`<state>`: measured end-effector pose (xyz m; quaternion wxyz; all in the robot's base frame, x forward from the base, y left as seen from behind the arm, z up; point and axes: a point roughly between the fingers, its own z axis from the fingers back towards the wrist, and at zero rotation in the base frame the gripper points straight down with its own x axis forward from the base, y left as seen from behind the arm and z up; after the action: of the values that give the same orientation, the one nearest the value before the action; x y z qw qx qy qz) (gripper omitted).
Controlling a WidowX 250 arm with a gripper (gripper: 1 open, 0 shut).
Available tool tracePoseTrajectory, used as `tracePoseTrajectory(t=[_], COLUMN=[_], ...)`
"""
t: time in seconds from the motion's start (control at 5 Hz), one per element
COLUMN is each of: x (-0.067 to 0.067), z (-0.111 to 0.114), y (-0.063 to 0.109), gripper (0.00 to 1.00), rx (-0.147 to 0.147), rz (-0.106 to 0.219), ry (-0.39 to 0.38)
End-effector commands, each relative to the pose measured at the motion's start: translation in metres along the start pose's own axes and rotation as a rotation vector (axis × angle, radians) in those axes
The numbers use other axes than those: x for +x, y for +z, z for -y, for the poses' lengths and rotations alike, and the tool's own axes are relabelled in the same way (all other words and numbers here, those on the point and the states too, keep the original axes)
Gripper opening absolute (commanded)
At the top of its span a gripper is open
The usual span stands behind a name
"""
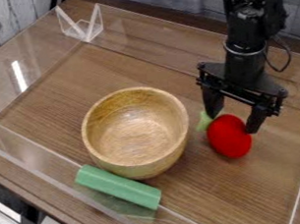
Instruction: Move the red fruit to the right
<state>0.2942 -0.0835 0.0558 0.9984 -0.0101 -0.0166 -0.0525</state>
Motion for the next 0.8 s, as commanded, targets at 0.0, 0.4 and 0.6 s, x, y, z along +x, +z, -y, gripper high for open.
tracePoseTrajectory(t=[0.0,0.4,0.6], x=[0.009,0.008,0.008], z=[-0.003,-0.007,-0.01], y=[0.016,0.029,0.035], gripper=[1.0,1.0,1.0], rx=[-0.012,-0.026,-0.035], rz=[0.042,0.052,0.059], ry=[0.01,0.024,0.031])
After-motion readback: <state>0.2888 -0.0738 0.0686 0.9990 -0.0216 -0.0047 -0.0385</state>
